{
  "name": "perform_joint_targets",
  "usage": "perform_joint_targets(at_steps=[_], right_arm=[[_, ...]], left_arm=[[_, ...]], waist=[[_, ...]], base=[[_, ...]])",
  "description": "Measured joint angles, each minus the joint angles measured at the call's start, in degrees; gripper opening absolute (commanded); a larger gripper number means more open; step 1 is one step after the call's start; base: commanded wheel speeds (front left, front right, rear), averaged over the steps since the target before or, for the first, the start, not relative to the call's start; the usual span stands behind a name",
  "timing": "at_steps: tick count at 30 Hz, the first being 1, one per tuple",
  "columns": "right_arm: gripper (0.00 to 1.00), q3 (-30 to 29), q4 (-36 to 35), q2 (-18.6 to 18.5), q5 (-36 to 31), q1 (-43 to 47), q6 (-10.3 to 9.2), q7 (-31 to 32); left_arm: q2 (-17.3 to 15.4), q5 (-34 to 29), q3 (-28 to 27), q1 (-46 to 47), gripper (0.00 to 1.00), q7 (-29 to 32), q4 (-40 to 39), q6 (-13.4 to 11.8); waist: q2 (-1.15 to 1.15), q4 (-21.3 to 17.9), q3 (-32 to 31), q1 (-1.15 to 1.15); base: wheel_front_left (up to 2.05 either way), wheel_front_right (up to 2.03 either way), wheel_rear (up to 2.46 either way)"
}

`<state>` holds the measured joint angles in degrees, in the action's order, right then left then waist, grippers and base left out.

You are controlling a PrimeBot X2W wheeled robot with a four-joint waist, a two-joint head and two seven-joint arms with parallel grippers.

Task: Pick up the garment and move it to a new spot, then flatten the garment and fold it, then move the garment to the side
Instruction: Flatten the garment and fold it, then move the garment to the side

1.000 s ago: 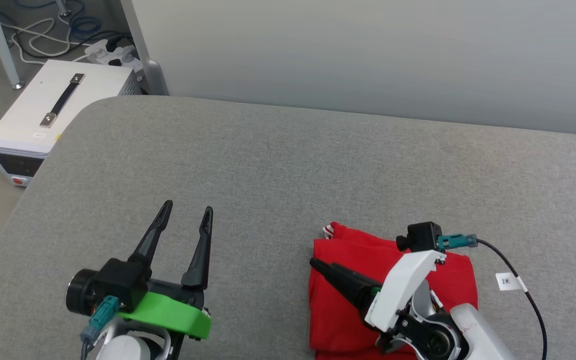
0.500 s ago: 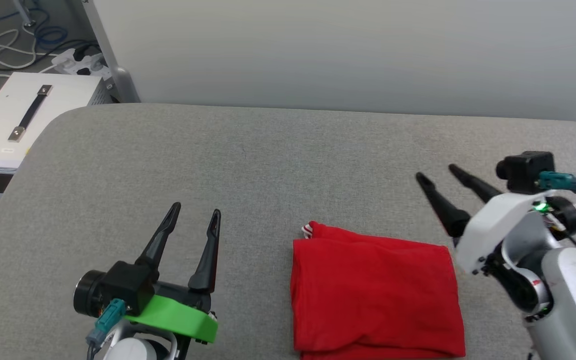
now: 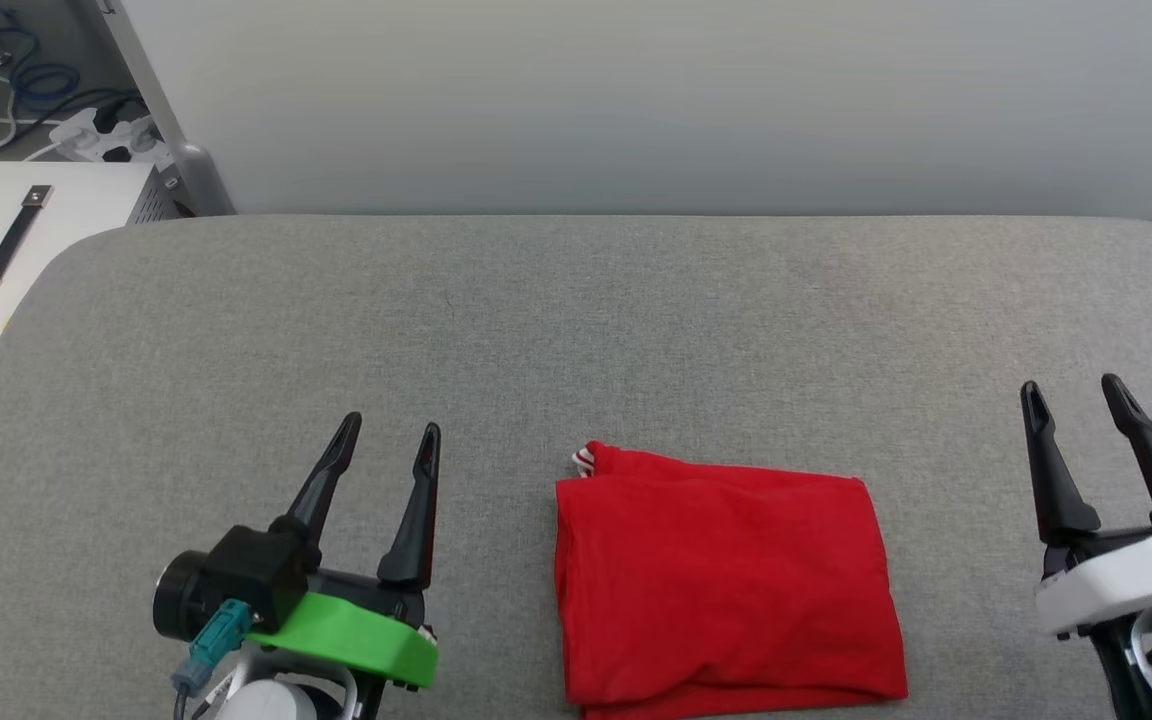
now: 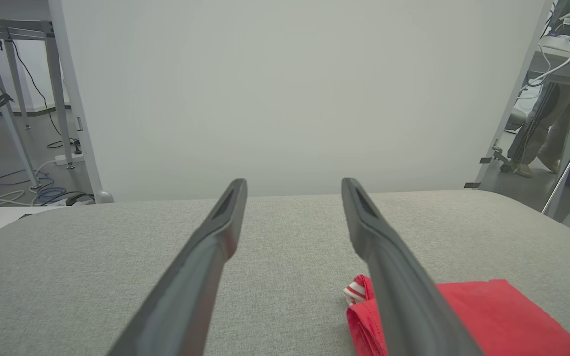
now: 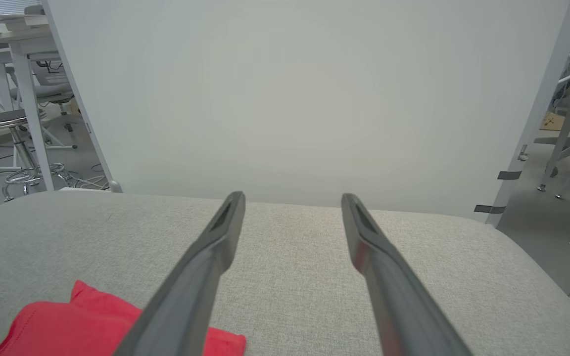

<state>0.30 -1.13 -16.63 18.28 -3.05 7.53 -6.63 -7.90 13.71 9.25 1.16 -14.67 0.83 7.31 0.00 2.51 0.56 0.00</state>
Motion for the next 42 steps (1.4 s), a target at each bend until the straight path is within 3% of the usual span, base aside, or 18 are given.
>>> perform_joint_targets(at_steps=[11, 29, 34, 42], right_arm=[[1.0, -2.8, -0.4, 6.7, -2.4, 6.2, 0.01, -4.8], [1.0, -2.6, 0.8, 7.0, -2.5, 6.2, 0.0, -3.9], [1.0, -1.4, -0.3, 5.8, 0.1, 5.8, 0.01, 5.4], [1.0, 1.3, -4.7, 2.7, 8.4, 2.2, 0.0, 34.2]], left_arm=[[0.8, 0.3, -0.7, -1.3, 1.0, 0.0, 0.3, 0.0], [0.8, 0.2, -0.8, -1.3, 1.0, 0.0, 0.4, 0.0], [0.8, 0.1, -0.6, -1.3, 1.0, 0.0, 0.4, 0.0], [0.7, -0.1, 0.4, -1.0, 1.0, 0.0, 0.5, 0.0]], waist=[[0.0, 0.2, 0.0, 0.0], [0.0, 1.0, 0.2, 0.0], [0.0, 1.0, 0.7, 0.0], [0.0, 1.2, 2.7, 0.0]], base=[[0.0, 0.0, 0.0], [0.0, 0.0, 0.0], [0.0, 0.0, 0.0], [0.0, 0.0, 0.0]])
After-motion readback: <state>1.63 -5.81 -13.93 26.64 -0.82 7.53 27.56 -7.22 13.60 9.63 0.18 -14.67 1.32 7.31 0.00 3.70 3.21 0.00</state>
